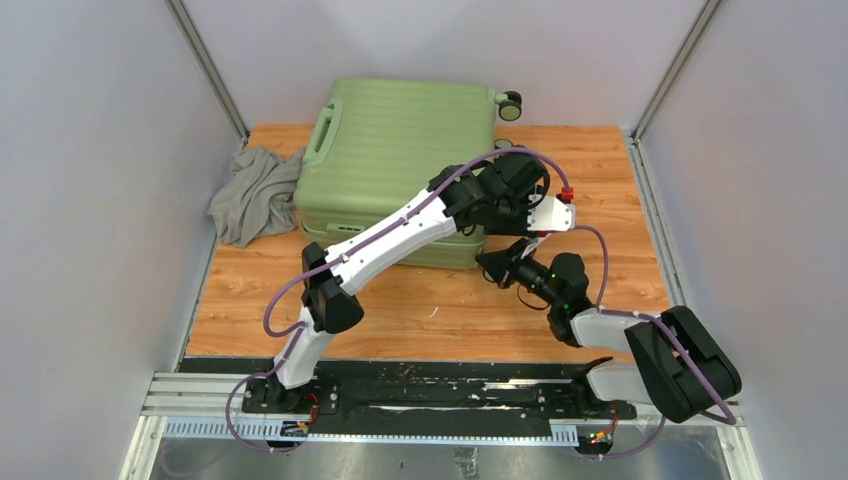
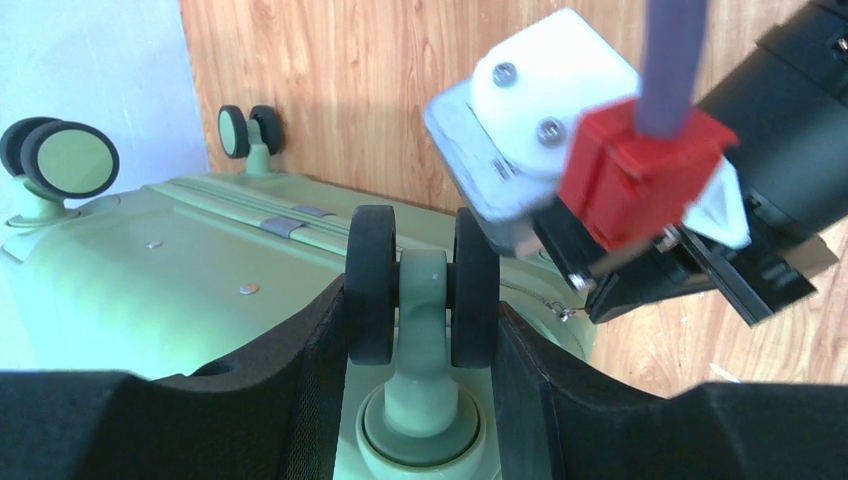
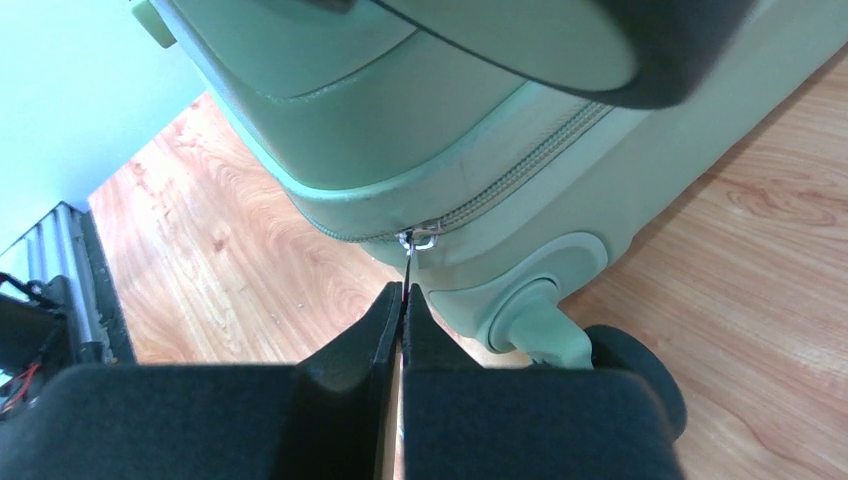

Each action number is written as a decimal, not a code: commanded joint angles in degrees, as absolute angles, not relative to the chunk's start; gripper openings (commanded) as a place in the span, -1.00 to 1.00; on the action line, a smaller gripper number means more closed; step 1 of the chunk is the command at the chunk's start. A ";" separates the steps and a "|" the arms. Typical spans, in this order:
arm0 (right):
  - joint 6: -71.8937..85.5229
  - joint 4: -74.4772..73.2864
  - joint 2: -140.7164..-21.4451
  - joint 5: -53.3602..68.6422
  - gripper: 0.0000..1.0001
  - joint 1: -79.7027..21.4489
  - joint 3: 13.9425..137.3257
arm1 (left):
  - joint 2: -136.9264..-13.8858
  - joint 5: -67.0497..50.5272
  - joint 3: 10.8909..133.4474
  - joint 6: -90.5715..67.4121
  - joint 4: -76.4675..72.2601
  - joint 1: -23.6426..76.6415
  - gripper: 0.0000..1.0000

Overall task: Pack the luggage
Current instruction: Zip the luggage at the center of the board.

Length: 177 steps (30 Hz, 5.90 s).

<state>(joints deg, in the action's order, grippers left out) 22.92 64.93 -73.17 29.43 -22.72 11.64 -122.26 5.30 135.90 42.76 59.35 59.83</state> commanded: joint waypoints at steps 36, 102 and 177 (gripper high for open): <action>10.35 61.07 -65.93 1.86 -1.00 -51.52 13.99 | -120.91 1.44 144.92 31.50 33.92 61.86 -1.00; 25.92 11.76 -41.55 7.51 0.54 -30.23 21.16 | -86.80 -34.82 95.44 10.40 49.81 -6.92 0.81; 8.65 47.52 -64.74 21.93 -0.05 -19.72 15.89 | -96.29 -17.83 110.96 -0.12 41.78 6.69 -0.69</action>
